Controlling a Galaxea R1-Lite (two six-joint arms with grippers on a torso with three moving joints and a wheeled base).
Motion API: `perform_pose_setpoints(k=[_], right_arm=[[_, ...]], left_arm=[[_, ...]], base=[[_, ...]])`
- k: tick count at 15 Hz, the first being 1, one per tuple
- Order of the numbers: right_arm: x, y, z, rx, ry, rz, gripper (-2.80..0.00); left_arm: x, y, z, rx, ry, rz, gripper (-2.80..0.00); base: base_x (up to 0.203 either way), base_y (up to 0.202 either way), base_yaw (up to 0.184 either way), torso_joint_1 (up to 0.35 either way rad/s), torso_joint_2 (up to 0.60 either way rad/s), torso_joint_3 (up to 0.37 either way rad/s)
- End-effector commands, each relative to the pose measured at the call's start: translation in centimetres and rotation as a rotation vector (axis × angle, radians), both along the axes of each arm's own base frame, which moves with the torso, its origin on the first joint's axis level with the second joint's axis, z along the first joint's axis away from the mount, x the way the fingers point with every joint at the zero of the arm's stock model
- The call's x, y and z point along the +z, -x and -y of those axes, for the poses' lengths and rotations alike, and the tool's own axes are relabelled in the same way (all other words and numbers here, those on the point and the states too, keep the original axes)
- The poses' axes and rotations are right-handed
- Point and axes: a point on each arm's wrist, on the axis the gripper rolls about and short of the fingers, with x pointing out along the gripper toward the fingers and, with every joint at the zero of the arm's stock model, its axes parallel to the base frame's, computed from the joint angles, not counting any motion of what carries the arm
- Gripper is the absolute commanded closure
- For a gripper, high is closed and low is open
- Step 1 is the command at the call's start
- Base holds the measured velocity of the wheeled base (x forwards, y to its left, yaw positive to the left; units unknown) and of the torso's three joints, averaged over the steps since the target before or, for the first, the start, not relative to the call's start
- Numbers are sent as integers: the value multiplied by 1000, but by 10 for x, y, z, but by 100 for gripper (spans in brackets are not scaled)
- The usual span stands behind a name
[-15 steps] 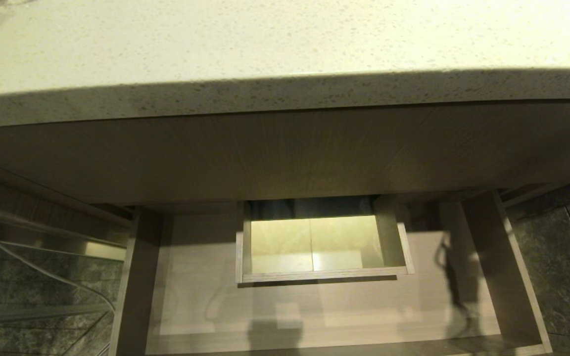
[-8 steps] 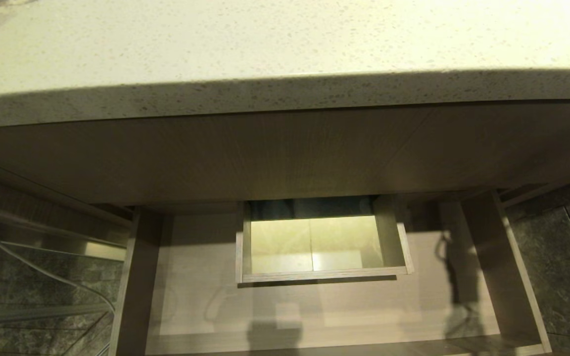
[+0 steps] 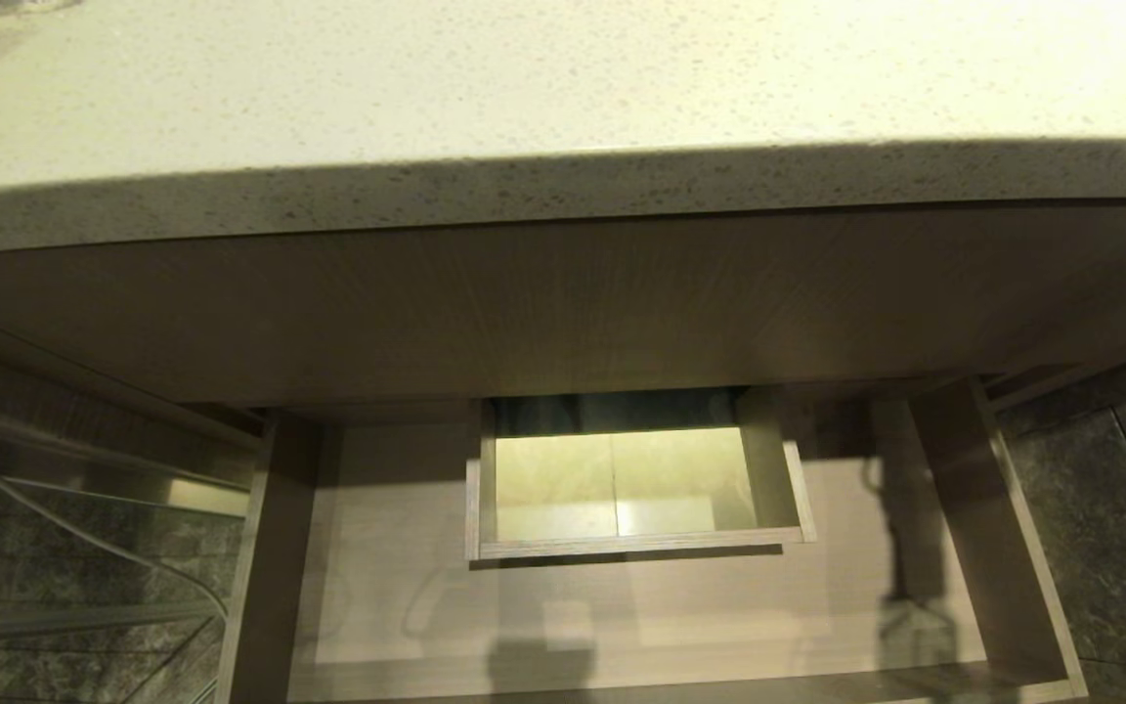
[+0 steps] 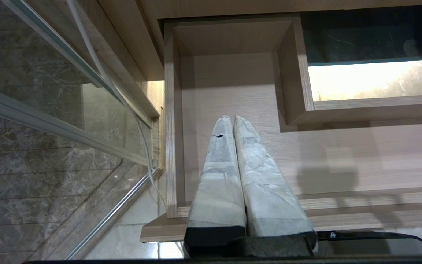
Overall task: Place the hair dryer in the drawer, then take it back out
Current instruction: Pick up the hairdryer
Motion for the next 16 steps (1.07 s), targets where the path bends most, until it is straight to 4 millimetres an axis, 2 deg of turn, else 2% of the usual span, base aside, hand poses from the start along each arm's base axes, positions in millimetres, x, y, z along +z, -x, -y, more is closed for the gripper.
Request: perform_pose_setpoints(k=[1,6,10,11,16], right_arm=[[-10,-19,9,-11,2,-23,-280],[-16,-30,14,-20,4,-26,-280],[-17,-31,14,-9,7,-34,-280],[-17,-30,13,-6,9,-31,0],[-16,-30,13,-14,4,-27,0]], left_arm=[[0,0,0,1,1,0,0],[0,0,0,1,0,0,0],[0,0,0,1,1,0,0],[0,0,0,1,0,0,0],[0,0,0,1,0,0,0]], base=[[0,0,0,0,0,0],[0,0,0,0,0,0],[0,0,0,0,0,0],[0,0,0,0,0,0],[0,0,0,0,0,0]])
